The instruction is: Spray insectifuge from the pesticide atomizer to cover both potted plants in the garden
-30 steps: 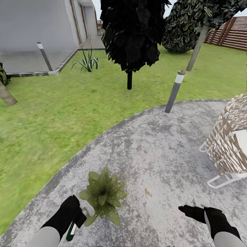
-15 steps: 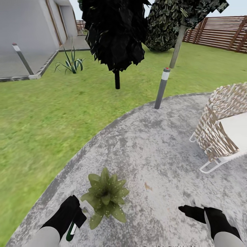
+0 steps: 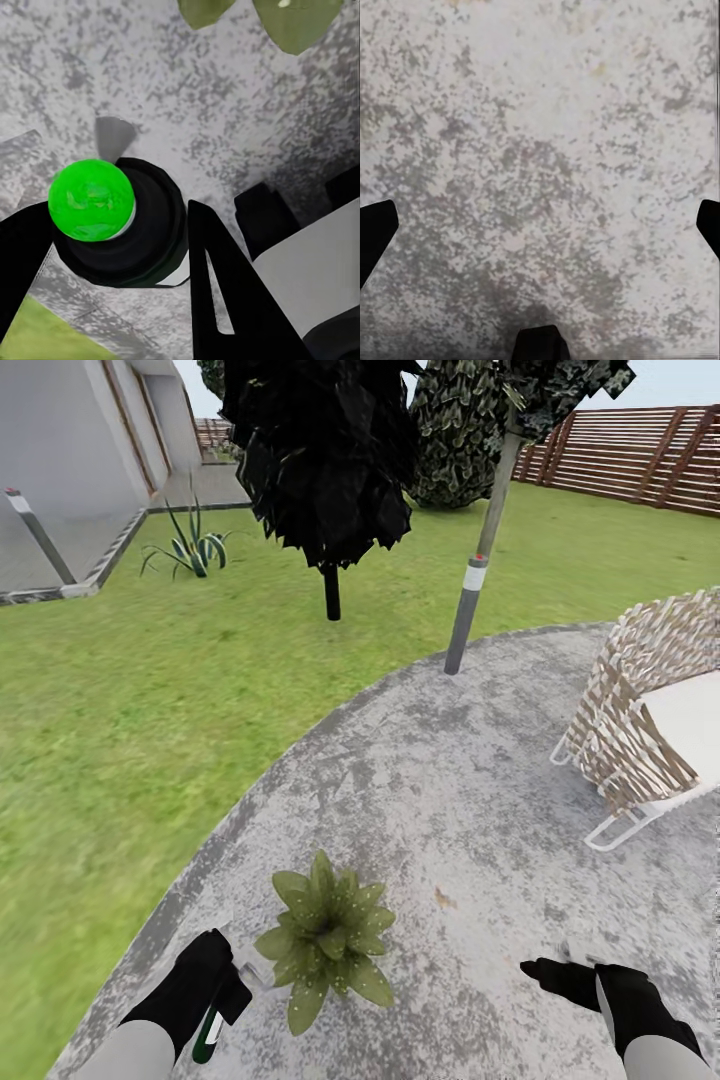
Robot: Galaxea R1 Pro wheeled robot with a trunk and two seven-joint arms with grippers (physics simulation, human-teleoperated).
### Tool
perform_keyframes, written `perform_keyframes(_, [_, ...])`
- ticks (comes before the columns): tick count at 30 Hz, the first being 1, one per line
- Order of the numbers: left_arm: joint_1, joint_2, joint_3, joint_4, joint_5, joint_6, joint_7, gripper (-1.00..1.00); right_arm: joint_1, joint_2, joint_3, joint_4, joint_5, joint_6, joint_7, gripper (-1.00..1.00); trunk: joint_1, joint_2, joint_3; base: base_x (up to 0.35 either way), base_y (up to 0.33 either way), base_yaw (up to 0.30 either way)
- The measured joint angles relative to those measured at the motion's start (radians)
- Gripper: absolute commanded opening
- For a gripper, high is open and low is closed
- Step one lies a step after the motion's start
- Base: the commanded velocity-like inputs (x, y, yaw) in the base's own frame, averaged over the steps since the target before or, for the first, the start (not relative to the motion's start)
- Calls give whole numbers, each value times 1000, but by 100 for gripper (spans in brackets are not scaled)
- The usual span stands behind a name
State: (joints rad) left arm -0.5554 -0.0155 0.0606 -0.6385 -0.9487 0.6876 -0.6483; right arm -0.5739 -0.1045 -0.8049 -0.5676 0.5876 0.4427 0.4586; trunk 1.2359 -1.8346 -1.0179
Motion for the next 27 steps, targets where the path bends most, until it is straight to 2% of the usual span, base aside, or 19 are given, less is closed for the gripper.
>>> perform_keyframes(11, [0,1,1,1,-1,0,0,-100,0,-1,0,0,0,0,0,100,0,0,0,0,45,-262])
perform_keyframes(18, [0,1,2,0,-1,1,0,-100,0,1,0,1,0,-1,0,100,0,0,0,-36,276,-83])
perform_keyframes(27, [0,1,2,0,-1,1,0,-100,0,0,0,1,0,-1,0,100,0,0,0,-1,313,-256])
